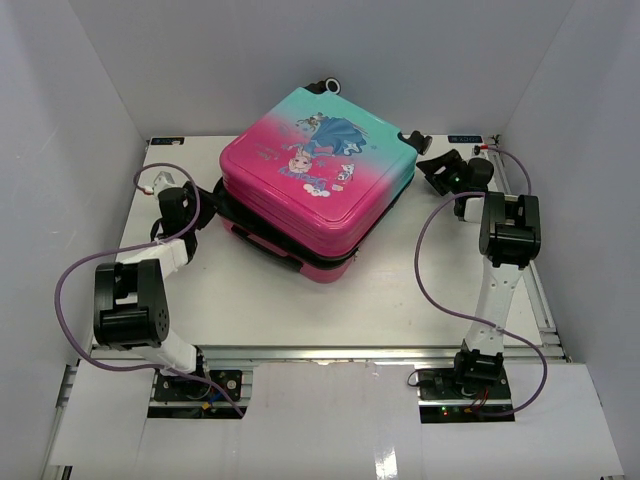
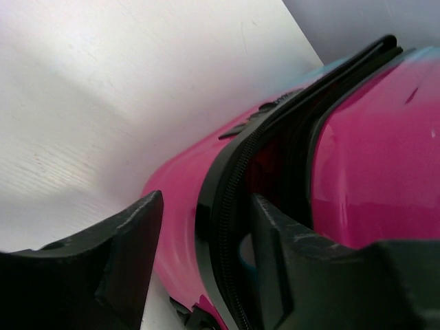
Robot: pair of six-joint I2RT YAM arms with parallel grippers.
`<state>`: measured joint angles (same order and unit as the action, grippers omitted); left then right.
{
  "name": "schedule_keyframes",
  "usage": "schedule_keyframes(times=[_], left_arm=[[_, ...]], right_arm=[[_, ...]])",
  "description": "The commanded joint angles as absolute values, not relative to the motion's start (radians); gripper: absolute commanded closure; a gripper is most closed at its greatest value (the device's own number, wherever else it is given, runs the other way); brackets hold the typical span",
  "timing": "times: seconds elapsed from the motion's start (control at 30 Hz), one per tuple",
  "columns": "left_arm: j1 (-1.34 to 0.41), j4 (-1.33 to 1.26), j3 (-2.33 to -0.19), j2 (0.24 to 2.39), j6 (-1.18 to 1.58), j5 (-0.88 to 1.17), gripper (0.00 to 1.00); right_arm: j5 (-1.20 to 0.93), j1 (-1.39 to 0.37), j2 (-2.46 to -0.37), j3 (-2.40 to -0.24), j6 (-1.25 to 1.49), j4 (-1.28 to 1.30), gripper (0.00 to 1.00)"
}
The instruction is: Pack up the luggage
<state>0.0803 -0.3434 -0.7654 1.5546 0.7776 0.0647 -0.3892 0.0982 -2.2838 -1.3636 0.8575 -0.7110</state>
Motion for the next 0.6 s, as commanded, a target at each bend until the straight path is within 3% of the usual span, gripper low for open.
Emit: schedule_keyframes(times=[0.0,0.13,0.2,0.37,0.57], left_arm=[[0.083,-0.399,-0.781,1.598,0.759,0.142,0.45],[0.083,-0.433,-0.792,1.628,0.753,0.170,0.91],[0.083,-0.428,-0.807,1.632,0.749,0.167,1.00],[0.084,-0.408,-0.846,1.667,0.736,0.152,1.00],[0.084,-0.354,-0.927,1.711,0.711,0.115,1.00]], right_arm=[[-0.545,0.097,-2.336,-1.427,0.966,-1.053,0.28],[-0.568,0.084,-2.382,-1.497,0.956,-1.022,0.26],[-0.574,0.083,-2.396,-1.513,0.968,-1.021,0.24],[-0.588,0.055,-2.458,-1.597,0.949,-0.888,0.25],[-0.560,0.024,-2.459,-1.503,0.972,-0.879,0.28]])
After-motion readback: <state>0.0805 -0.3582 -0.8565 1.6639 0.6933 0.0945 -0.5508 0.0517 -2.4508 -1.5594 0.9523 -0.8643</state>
